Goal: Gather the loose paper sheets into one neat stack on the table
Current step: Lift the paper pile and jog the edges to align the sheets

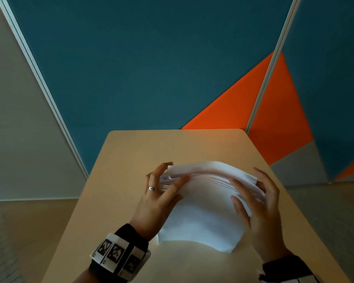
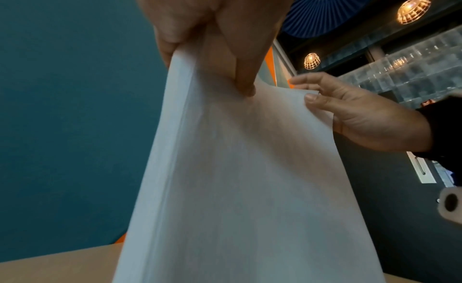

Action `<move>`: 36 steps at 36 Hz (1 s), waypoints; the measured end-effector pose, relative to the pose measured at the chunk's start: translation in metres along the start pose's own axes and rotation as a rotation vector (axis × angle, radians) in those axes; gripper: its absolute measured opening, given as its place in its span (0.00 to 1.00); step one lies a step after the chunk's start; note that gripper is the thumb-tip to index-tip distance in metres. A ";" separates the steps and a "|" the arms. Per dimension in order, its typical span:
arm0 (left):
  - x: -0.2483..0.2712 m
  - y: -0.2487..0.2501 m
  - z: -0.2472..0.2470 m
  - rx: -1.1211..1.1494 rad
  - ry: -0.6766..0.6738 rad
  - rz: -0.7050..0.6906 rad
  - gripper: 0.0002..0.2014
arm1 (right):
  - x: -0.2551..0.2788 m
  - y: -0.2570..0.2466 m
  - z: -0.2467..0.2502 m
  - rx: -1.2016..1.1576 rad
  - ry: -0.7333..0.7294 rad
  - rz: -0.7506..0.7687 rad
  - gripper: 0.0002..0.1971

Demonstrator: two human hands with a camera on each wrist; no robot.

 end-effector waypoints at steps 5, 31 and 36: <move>-0.004 -0.009 0.003 0.184 0.044 0.134 0.26 | -0.003 0.007 -0.009 -0.124 -0.046 -0.133 0.20; 0.016 -0.082 -0.029 0.870 -0.048 0.826 0.22 | 0.013 0.054 -0.046 -0.902 -0.595 -0.533 0.39; 0.028 -0.083 -0.038 0.820 0.012 0.887 0.16 | 0.036 0.069 -0.072 -0.878 -0.473 -0.681 0.38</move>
Point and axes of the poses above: each hand's wrist, its own x-axis away from the middle knuckle, its own z-axis out of the back of the hand, y = z × x, the point moved 8 cm from there along -x, towards the middle knuckle, and after that the axes turned 12 degrees about x, right-handed, at the moved point
